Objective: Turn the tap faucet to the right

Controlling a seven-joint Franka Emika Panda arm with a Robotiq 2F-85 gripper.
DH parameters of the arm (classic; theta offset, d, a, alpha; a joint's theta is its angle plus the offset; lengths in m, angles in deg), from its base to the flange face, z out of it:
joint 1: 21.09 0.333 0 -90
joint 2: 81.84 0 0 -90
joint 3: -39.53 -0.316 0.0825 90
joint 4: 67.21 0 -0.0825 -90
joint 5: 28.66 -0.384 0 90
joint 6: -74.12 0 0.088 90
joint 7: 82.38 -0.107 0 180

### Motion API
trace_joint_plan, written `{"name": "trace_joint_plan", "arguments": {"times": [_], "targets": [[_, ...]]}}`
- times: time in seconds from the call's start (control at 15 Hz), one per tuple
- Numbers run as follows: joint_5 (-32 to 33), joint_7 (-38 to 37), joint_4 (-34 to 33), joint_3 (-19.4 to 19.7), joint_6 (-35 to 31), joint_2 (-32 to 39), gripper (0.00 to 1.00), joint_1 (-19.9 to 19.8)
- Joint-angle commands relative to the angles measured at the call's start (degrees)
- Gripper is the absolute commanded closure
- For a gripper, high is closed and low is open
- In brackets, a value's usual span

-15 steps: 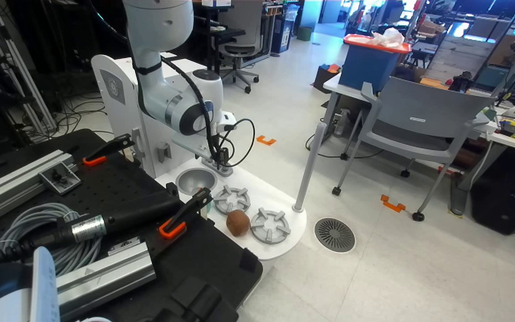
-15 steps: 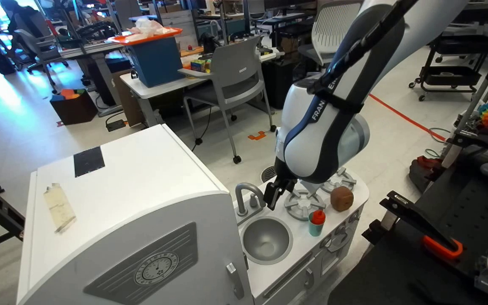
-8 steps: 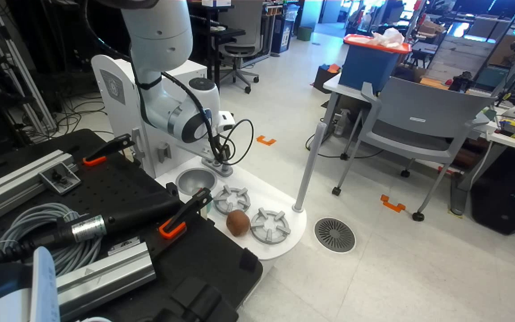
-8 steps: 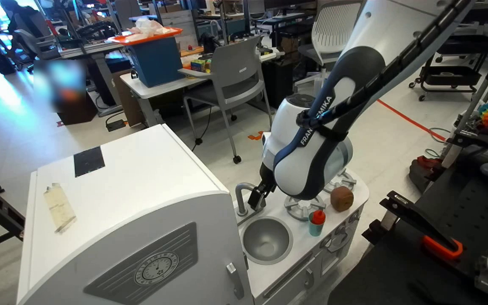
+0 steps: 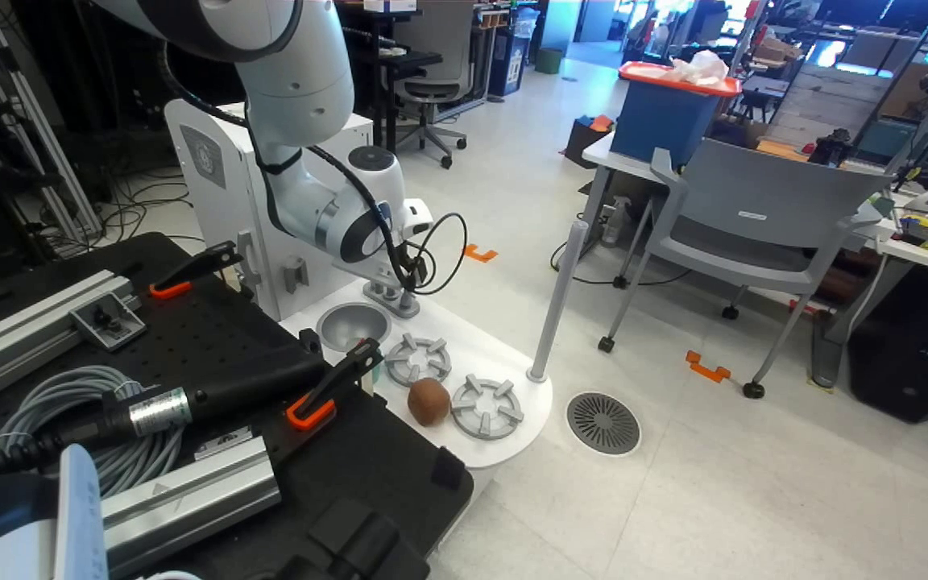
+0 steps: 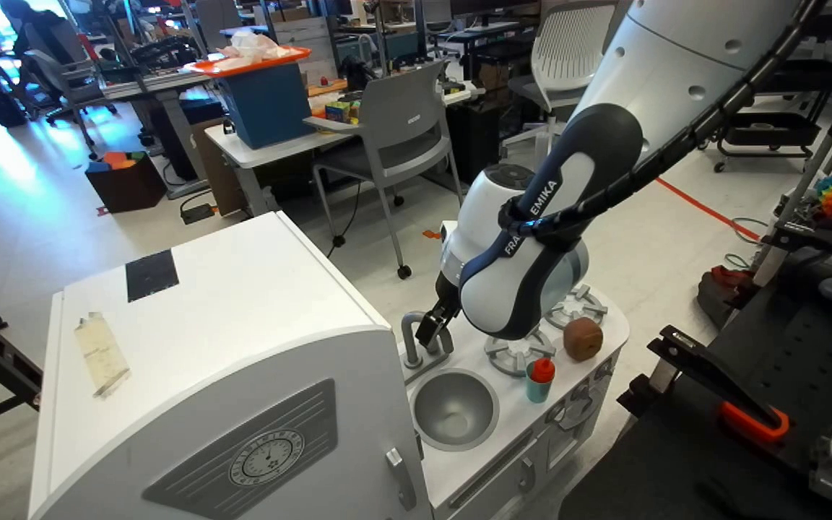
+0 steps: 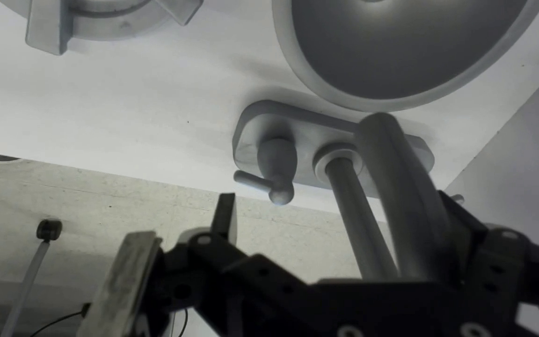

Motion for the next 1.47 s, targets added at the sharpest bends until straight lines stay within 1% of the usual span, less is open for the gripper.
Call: {"name": "trace_joint_plan", "arguments": {"times": [0.0, 0.13, 0.2, 0.27, 0.33, 0.47, 0.6, 0.73, 0.87, 0.93, 1.0, 1.07, 1.2, 1.27, 1.33, 1.4], "targets": [[0.9, -0.4, -1.7, 1.0, 0.2, 0.7, 0.00, 0.4], [0.8, -0.7, -0.9, 1.1, 0.5, 0.1, 0.00, 0.3], [0.2, -1.7, -1.2, 2.2, 0.8, 0.2, 0.00, 1.2], [0.6, 1.0, 2.9, 1.2, 1.0, -3.3, 0.00, -2.5], [0.3, 0.6, 3.4, 1.7, 1.2, -3.9, 0.00, -2.7], [0.0, 0.4, 3.6, 1.9, 2.2, -5.4, 0.00, -4.2], [0.0, -0.8, -0.2, 2.7, 2.9, -4.7, 0.00, -5.5], [-0.9, -2.1, -4.9, 4.7, 3.4, -3.8, 0.00, -6.0], [-1.9, -4.2, -9.0, 7.0, 4.4, -3.4, 0.00, -6.4], [-3.1, -6.6, -10.1, 8.9, 6.6, -3.7, 0.00, -5.9], [-4.7, -10.3, -9.8, 11.8, 10.8, -5.4, 0.00, -4.4], [-5.2, -12.7, -8.7, 14.0, 13.5, -7.1, 0.00, -3.5], [-5.4, -19.4, -5.6, 20.5, 16.9, -10.8, 0.00, -0.2], [-3.9, -14.1, -9.4, 15.3, 13.6, -6.5, 0.00, -3.9], [-3.8, -15.2, -9.3, 16.5, 14.4, -7.3, 0.00, -3.3], [-3.9, -15.1, -9.3, 16.3, 14.4, -7.4, 0.00, -3.3]]}}
